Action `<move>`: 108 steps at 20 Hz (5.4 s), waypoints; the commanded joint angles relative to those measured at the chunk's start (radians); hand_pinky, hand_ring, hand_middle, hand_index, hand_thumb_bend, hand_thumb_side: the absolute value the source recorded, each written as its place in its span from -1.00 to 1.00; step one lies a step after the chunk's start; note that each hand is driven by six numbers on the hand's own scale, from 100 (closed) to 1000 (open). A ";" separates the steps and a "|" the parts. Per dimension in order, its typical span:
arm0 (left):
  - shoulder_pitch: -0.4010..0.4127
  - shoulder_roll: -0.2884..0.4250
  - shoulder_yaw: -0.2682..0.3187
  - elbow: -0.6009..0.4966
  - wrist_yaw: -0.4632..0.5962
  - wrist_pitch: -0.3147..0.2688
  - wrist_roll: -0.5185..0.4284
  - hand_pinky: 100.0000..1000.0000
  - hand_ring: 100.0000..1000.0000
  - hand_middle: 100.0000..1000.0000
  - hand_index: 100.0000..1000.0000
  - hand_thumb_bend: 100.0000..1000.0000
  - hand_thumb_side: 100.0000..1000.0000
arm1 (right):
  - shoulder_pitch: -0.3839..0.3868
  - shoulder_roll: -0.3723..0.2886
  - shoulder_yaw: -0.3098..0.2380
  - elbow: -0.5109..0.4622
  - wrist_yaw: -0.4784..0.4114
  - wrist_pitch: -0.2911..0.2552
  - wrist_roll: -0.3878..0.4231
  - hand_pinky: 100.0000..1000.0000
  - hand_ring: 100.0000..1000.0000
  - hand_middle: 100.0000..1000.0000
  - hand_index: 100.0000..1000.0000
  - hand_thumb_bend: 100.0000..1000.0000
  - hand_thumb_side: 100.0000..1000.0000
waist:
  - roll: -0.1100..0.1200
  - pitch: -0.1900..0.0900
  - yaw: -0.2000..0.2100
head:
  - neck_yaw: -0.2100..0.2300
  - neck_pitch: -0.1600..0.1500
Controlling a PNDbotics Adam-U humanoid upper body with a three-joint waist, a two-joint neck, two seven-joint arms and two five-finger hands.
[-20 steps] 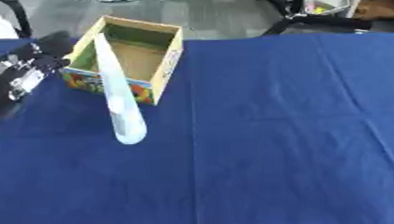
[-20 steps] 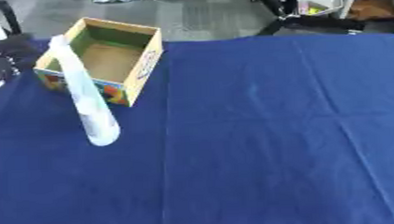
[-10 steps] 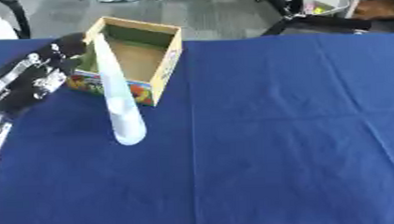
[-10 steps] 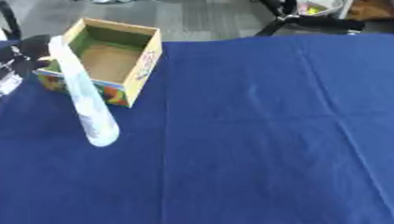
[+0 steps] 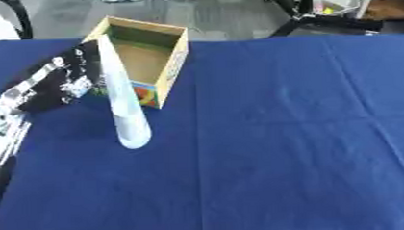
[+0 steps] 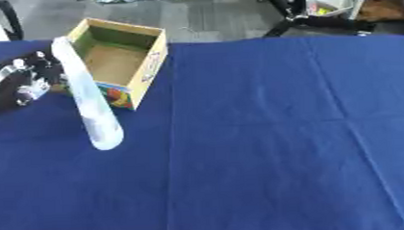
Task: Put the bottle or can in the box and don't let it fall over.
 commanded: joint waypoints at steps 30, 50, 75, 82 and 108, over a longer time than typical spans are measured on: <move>-0.133 -0.034 -0.034 0.064 -0.048 -0.028 -0.052 1.00 0.94 0.75 0.55 -1.00 -0.19 | -0.015 -0.011 -0.002 -0.018 -0.002 0.014 0.006 0.89 1.00 1.00 1.00 -1.00 -0.06 | 0.000 -0.005 -0.009 | 0.016 -0.008; -0.123 -0.047 -0.061 0.099 -0.054 -0.026 -0.077 1.00 0.60 0.50 0.30 -1.00 -0.22 | -0.016 -0.010 -0.005 -0.018 -0.006 0.018 0.008 0.90 1.00 1.00 1.00 -1.00 -0.06 | -0.001 -0.003 -0.009 | 0.022 -0.012; -0.060 -0.085 -0.065 0.141 0.008 0.194 -0.123 1.00 0.69 0.75 0.52 -1.00 -0.12 | -0.018 -0.009 -0.006 -0.018 -0.007 0.022 0.008 0.90 1.00 1.00 1.00 -1.00 -0.06 | -0.003 -0.001 -0.005 | 0.027 -0.040; -0.050 -0.091 -0.063 0.141 0.077 0.276 -0.147 1.00 0.74 0.77 0.48 -1.00 0.04 | -0.019 -0.009 -0.008 -0.018 -0.009 0.023 0.006 0.90 1.00 1.00 1.00 -1.00 -0.05 | -0.003 0.000 -0.007 | 0.025 -0.043; -0.047 -0.121 -0.083 0.185 0.058 0.225 -0.181 0.96 0.69 0.78 0.25 -1.00 -0.11 | -0.029 -0.006 -0.012 -0.018 -0.026 0.032 -0.001 0.91 1.00 1.00 1.00 -1.00 -0.05 | -0.005 0.003 -0.013 | 0.031 -0.043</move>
